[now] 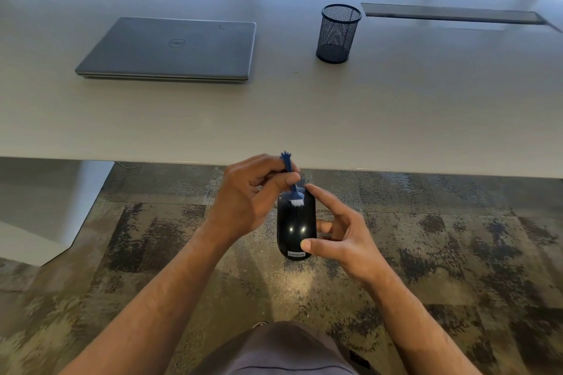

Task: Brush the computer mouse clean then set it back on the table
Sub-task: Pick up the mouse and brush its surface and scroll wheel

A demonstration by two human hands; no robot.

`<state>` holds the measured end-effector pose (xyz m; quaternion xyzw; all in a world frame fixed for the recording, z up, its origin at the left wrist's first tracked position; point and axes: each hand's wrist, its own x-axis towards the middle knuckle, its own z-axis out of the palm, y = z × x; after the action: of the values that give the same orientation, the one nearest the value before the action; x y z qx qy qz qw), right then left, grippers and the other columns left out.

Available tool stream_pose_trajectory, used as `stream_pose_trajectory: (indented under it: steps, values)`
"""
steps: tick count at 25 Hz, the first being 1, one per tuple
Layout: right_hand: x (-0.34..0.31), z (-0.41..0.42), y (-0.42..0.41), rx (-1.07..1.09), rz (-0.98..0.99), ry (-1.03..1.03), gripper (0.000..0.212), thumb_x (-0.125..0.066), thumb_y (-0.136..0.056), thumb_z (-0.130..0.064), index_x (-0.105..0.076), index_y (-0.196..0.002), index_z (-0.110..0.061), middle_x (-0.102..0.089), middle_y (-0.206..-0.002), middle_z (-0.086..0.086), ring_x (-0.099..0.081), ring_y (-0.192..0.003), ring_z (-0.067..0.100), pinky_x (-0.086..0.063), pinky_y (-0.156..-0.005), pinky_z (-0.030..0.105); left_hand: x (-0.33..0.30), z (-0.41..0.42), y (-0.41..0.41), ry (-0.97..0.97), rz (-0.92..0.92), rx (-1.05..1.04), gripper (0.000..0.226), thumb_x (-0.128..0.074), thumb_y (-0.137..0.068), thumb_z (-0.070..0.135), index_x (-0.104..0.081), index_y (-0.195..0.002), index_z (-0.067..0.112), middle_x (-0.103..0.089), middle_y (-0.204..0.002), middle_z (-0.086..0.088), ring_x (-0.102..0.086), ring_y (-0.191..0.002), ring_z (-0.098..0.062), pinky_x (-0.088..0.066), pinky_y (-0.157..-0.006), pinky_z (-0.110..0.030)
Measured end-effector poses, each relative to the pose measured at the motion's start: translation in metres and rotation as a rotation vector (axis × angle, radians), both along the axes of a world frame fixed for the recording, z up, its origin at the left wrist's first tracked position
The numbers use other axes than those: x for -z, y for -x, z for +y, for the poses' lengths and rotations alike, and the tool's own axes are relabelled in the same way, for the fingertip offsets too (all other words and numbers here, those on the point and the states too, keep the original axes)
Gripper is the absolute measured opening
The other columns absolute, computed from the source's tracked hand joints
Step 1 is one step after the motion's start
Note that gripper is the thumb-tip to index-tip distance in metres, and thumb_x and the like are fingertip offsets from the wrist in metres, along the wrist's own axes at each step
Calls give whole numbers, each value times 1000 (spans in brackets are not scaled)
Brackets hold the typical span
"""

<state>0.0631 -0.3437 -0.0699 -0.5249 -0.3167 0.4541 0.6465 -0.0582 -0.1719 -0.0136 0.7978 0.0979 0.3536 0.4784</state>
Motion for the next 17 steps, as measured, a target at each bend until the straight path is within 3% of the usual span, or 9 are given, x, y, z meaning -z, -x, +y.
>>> stream_pose_trajectory:
  steps: [5, 9, 13, 17]
  values:
    - [1, -4, 1, -9, -4, 16, 88, -86, -66, -6, -51, -145, -26, -45, -154, 17, -71, -109, 42, -59, -89, 59, 5, 12, 5, 222, 47, -134, 12, -65, -95, 16, -68, -96, 27, -73, -86, 8, -74, -76, -14, -60, -68, -27]
    - [0, -6, 1, 9, -1, 10, 87, -85, -66, -6, -52, -144, -26, -46, -154, 17, -71, -107, 44, -57, -88, 65, 2, 7, 13, 339, -1, -194, 17, -66, -94, 17, -69, -90, 33, -73, -80, 4, -74, -68, -19, -61, -62, -28]
    - [0, -5, -1, 6, 6, 8, 86, -83, -69, 4, -53, -144, -27, -46, -155, 16, -70, -109, 45, -55, -88, 69, 2, -1, 19, 359, 32, -113, 15, -68, -90, 18, -69, -88, 33, -73, -81, 7, -74, -68, -16, -59, -61, -23]
    - [1, -6, 0, -1, -13, 11, 87, -80, -70, 10, -52, -145, -24, -45, -155, 15, -71, -107, 45, -57, -87, 66, 7, 6, 16, 367, 90, -277, 9, -65, -94, 11, -65, -92, 20, -73, -77, 2, -73, -66, -15, -61, -62, -27]
